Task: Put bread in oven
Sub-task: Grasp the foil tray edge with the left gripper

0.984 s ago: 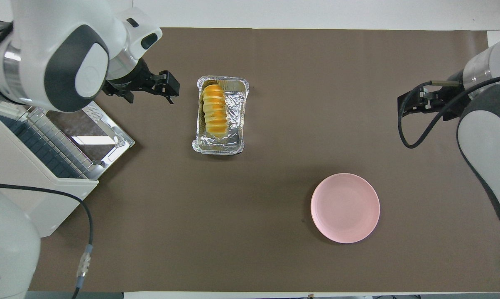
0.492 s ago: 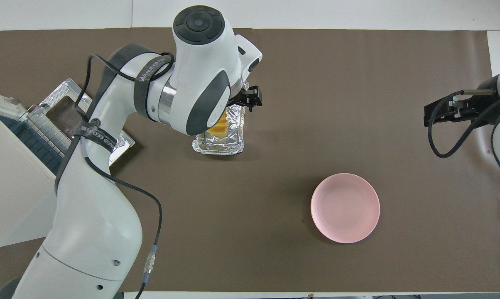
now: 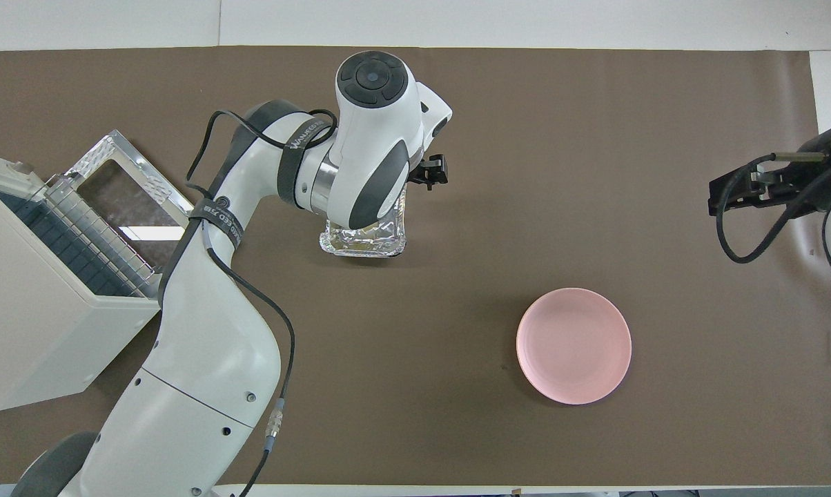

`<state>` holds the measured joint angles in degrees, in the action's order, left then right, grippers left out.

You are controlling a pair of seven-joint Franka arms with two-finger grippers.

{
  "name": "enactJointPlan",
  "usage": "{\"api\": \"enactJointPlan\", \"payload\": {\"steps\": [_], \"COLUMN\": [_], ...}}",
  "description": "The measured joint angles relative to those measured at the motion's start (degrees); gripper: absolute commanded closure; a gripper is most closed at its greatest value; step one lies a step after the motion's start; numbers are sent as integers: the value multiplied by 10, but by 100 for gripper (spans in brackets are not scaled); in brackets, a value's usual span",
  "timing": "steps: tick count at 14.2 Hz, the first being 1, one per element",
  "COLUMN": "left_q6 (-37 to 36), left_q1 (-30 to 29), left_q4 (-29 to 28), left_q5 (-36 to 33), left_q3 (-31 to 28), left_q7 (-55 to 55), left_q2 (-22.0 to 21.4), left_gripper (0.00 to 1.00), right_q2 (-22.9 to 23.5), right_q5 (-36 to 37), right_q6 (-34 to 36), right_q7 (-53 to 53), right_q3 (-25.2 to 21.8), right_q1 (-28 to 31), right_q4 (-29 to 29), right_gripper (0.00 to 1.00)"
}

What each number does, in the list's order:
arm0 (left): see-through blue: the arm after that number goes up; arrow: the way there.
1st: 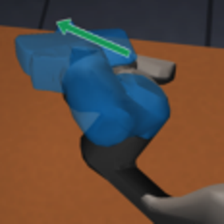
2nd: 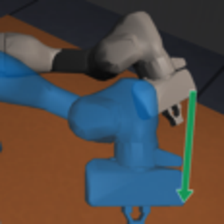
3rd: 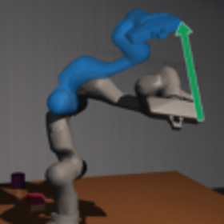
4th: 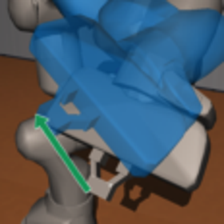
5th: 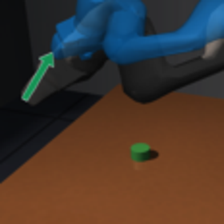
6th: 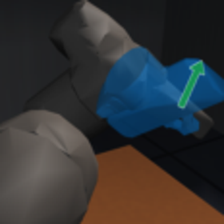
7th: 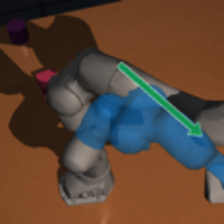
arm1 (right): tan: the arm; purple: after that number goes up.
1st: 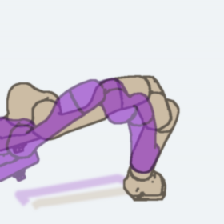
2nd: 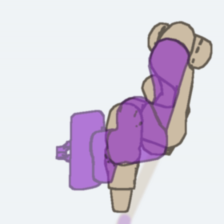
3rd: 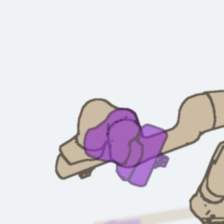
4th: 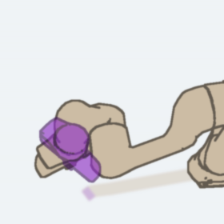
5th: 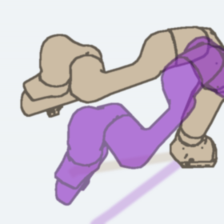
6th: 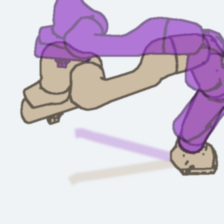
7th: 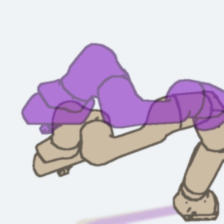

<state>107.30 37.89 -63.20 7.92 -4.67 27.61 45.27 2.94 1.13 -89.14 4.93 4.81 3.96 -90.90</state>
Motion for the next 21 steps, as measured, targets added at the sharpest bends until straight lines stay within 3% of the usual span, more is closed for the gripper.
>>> {"api": "enactJointPlan", "payload": {"steps": [2,5,9,11,15,21], "left_q6": [3,3,8,10,10,7], "left_q1": [7,11,11,11,11,9], "left_q4": [-2,-3,-13,-18,-25,-25], "left_q5": [-1,-1,-1,-1,-1,4], "left_q3": [-3,-4,-8,-8,-8,-15], "left_q7": [7,27,36,36,39,96], "left_q2": [6,6,6,6,4,0], "left_gripper": [1,22,27,35,100,100], "right_q2": [-1,-5,-10,-10,-10,-10], "right_q5": [0,0,0,0,0,0], "right_q6": [0,0,1,1,1,1], "right_q7": [0,0,0,0,0,0], "right_q3": [1,2,2,2,2,2], "right_q1": [0,0,0,0,0,0], "right_q4": [0,0,0,0,0,0], "right_gripper": [0,0,0,0,0,0]}}
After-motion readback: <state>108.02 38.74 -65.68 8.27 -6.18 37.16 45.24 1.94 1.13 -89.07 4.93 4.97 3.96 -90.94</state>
